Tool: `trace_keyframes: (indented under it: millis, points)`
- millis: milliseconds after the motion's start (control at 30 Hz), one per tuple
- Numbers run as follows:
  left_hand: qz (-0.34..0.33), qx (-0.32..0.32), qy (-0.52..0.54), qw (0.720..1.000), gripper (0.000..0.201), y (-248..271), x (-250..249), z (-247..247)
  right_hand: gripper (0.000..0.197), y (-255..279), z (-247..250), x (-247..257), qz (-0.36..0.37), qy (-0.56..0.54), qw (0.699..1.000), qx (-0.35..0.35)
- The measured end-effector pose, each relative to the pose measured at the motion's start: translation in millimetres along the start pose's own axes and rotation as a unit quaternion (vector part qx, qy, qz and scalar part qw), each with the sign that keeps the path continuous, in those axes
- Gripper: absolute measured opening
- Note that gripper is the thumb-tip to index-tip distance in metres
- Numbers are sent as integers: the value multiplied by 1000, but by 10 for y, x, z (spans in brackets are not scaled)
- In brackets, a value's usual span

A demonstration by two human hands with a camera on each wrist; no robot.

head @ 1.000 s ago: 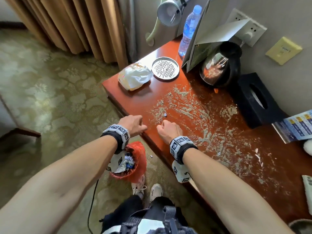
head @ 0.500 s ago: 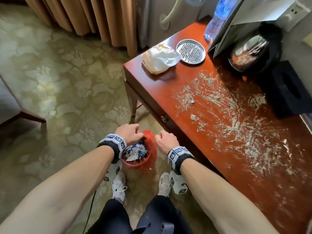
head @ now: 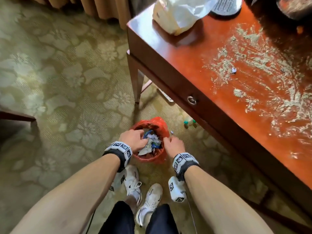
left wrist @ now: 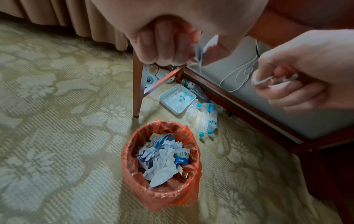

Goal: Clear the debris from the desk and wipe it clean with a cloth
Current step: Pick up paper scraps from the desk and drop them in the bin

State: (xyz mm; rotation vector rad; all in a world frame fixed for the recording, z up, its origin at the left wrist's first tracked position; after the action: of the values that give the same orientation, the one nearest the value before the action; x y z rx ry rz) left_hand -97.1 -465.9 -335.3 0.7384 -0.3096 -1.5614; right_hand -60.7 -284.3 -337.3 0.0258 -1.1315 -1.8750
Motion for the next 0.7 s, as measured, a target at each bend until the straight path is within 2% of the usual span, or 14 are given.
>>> trace_keyframes:
  millis: [133, 267, 400, 500, 567, 700]
  points:
    - [0, 9, -11, 1000, 21, -257, 69, -429, 32, -412, -353, -271, -1, -38, 999, -7]
    - [-1, 14, 8, 1000, 24, -657, 171, -831, 23, -868, -700, -478, 13, -33, 999, -20]
    - [3, 7, 14, 1000, 18, -1038, 331, -1223, 21, -1298, -1087, -648, 30, -11, 999, -19]
    - [5, 22, 3, 1000, 28, -1232, 420, -1458, 21, -1490, -1325, -715, 52, 9, 998, 32]
    - [5, 40, 1, 999, 36, -1304, 469, -1571, 29, -1560, -1418, -739, 71, 30, 995, 59]
    - [1, 43, 19, 999, 54, -1277, 496, -1614, 42, -1561, -1416, -749, 92, 58, 992, 62]
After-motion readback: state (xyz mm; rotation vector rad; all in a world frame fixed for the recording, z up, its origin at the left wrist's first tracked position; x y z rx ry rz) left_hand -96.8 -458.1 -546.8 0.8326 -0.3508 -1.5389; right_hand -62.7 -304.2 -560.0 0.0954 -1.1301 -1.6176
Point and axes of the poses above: each hand's wrist, its own y-axis away from the middle knuckle, its own z-axis out of the back of the hand, x = y × z, the point moved 6 cm from there along -y, towards the middle knuckle, and after that the axes turned 3 degrees about z, right-handed, at the moved point
